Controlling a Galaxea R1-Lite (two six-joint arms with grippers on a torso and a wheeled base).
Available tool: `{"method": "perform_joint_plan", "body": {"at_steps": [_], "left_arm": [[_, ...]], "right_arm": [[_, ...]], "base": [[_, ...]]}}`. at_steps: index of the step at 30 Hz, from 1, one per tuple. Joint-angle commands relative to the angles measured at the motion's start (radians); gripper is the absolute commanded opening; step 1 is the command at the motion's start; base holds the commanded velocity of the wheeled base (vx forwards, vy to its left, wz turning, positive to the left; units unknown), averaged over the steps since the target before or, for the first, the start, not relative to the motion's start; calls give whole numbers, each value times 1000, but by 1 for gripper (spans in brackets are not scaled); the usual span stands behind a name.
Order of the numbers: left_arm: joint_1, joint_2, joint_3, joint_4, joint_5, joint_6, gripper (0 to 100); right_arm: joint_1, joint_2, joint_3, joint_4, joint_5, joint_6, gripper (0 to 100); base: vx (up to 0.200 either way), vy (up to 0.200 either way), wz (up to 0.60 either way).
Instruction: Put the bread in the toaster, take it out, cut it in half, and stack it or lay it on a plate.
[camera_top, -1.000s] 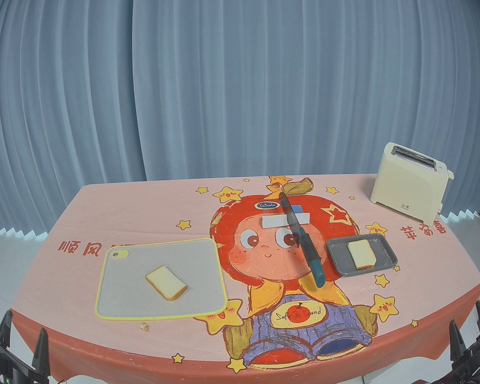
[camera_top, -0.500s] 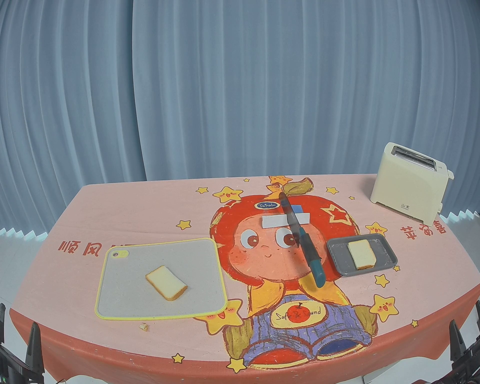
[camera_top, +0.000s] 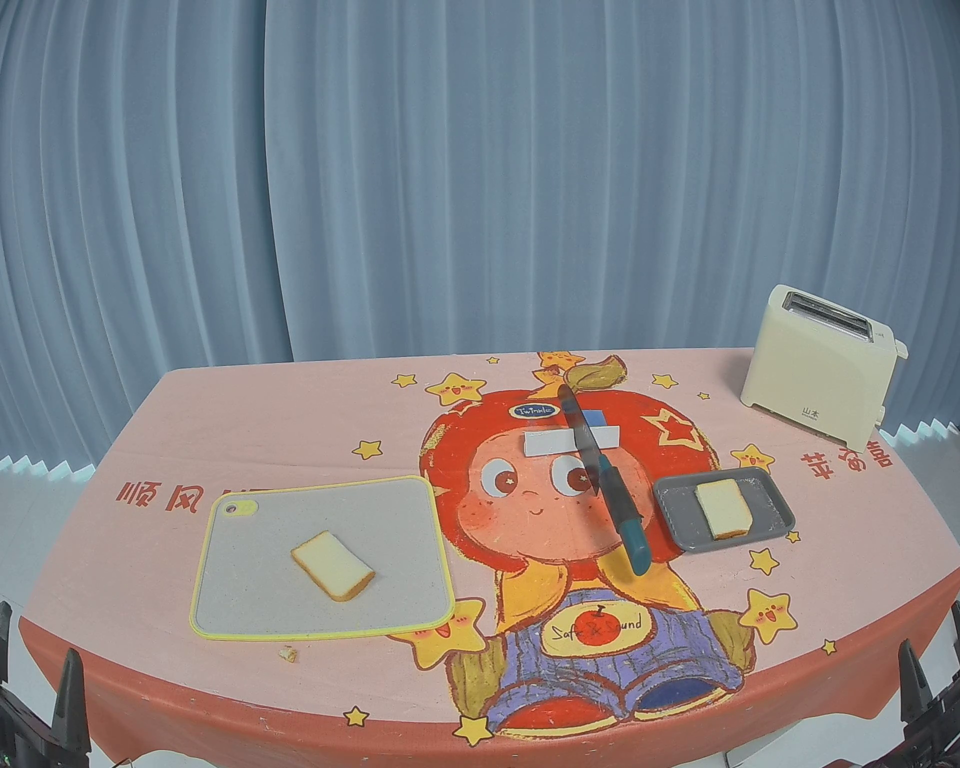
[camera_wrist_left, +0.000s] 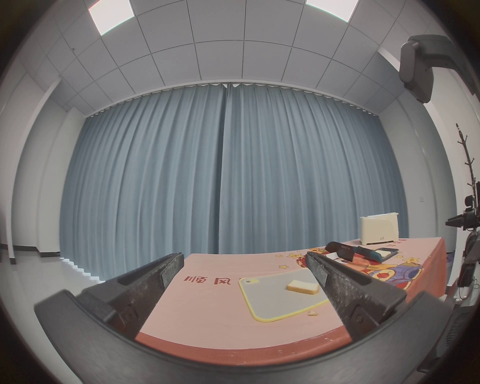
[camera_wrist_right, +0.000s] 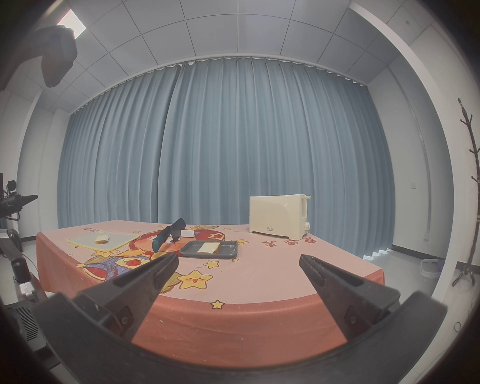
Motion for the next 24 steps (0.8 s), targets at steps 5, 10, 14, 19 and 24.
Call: {"method": "perform_joint_plan", "body": {"at_steps": [5,10,14,19,24], "left_arm": [[-15,29,-13,13,-70,-9,100],[-18,66,-47,30,-121,-10,100],[-18,84,-94,119,-138,-12,100],[-18,86,-136,240,-141,-10,100],[-18,112,-139,246,-141,-12,100]], "right_arm": [[1,-16,18,-1,1,0,100],[1,-16,18,1,1,0,100],[1,-16,18,-1,1,0,100],[0,-16,18,1,1,0,100],[1,-16,18,-1,1,0,100]], "base": [[0,0,0],[0,0,0],[0,0,0],[0,0,0],[0,0,0]]}}
